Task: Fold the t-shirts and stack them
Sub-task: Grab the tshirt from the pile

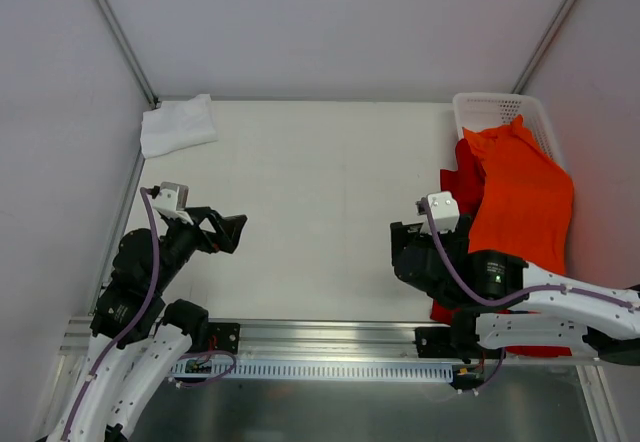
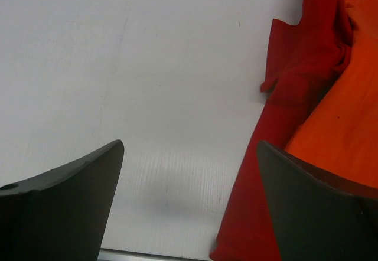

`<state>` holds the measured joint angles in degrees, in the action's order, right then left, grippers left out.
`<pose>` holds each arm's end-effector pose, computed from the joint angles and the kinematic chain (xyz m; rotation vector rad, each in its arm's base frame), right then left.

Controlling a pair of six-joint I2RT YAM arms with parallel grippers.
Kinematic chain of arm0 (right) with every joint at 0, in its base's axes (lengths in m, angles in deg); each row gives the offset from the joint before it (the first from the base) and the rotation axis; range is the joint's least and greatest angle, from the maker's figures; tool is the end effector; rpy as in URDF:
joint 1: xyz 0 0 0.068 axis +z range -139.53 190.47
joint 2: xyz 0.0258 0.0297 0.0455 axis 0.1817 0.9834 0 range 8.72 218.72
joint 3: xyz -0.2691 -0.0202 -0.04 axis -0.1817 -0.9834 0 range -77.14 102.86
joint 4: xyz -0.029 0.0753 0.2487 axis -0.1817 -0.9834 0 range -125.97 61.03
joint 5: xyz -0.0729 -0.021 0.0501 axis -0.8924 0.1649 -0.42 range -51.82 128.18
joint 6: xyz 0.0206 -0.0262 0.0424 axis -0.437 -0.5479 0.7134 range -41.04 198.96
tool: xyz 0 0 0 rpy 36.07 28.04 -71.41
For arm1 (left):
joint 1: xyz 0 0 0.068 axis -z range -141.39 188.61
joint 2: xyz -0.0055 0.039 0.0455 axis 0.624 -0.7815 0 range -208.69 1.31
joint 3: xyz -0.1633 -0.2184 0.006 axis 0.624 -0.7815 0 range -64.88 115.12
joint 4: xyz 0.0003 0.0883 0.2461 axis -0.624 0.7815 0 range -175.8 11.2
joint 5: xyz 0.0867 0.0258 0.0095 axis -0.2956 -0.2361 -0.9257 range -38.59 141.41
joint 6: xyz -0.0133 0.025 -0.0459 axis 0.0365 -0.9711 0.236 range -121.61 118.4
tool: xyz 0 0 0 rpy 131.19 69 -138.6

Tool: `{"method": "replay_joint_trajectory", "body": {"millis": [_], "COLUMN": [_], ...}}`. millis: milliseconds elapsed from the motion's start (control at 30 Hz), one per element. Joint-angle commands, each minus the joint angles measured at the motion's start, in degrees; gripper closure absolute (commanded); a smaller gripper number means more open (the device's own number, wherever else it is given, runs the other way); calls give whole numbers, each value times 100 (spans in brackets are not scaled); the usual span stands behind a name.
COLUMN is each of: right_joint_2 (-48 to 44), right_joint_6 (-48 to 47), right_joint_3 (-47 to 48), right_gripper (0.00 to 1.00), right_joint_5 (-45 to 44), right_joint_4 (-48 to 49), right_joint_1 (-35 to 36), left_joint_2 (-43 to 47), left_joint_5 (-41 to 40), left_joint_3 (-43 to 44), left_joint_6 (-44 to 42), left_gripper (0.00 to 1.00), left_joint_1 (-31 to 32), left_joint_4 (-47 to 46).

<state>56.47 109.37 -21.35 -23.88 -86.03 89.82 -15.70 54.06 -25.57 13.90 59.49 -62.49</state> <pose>0.0561 0.1280 0.3343 -0.3952 1.8922 -0.0760 0.0752 -0.0304 0.3372 0.1124 1.6098 -0.5304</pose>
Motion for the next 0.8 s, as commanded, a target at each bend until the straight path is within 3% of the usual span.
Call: {"method": "replay_joint_trajectory", "body": {"millis": [0, 167, 267, 300, 400, 467, 500, 533, 567, 667, 700, 733, 767], "right_joint_2": [59, 217, -71, -247, -1160, -1530, -1601, -1654, -1724, -1786, -1769, -1725, -1655], "right_joint_6": [-422, 104, 814, 904, -1121, -793, -731, -799, -896, -1770, -2037, -2266, -2485], "right_joint_3": [-16, 108, -600, -874, -2111, -2152, -1977, -1880, -1800, -1580, -1519, -1492, -1466], "right_gripper": [1, 1, 1, 1, 1, 1, 1, 0, 1, 1, 0, 1, 1], "right_joint_5": [-105, -463, -1202, -1264, -407, -71, 723, 1279, 1806, 4195, 5072, 6926, 7640], "right_joint_4": [345, -217, -235, 339, 2700, 2369, 1887, 1717, 1472, 1530, 1688, 1889, 2205], "right_joint_1": [-43, 378, 871, 915, 915, 478, 84, -911, -1417, -3281, -3738, -4430, -4663], "left_joint_2": [-65, -4, 32, 32, 23, 23, 40, 67, 119, 198, 190, 164, 94], "left_joint_5": [95, 51, 42, 51, -97, -212, -230, -230, -222, -406, -371, -66, 128], "left_joint_3": [103, 86, 86, 86, 59, 24, 24, 15, -2, -38, -29, -11, -2], "left_joint_6": [-109, -101, -66, -57, 5, 119, 145, 163, 172, 312, 339, 269, 225], "left_gripper": [1, 1, 1, 1, 1, 1, 1, 1, 1, 1, 1, 1, 1], "left_joint_1": [-67, -67, -67, -67, -67, -67, -67, -76, -67, -67, -67, -67, -76], "left_joint_4": [-64, -63, -63, -63, -81, -107, -116, -134, -160, -195, -187, -195, -187]}}
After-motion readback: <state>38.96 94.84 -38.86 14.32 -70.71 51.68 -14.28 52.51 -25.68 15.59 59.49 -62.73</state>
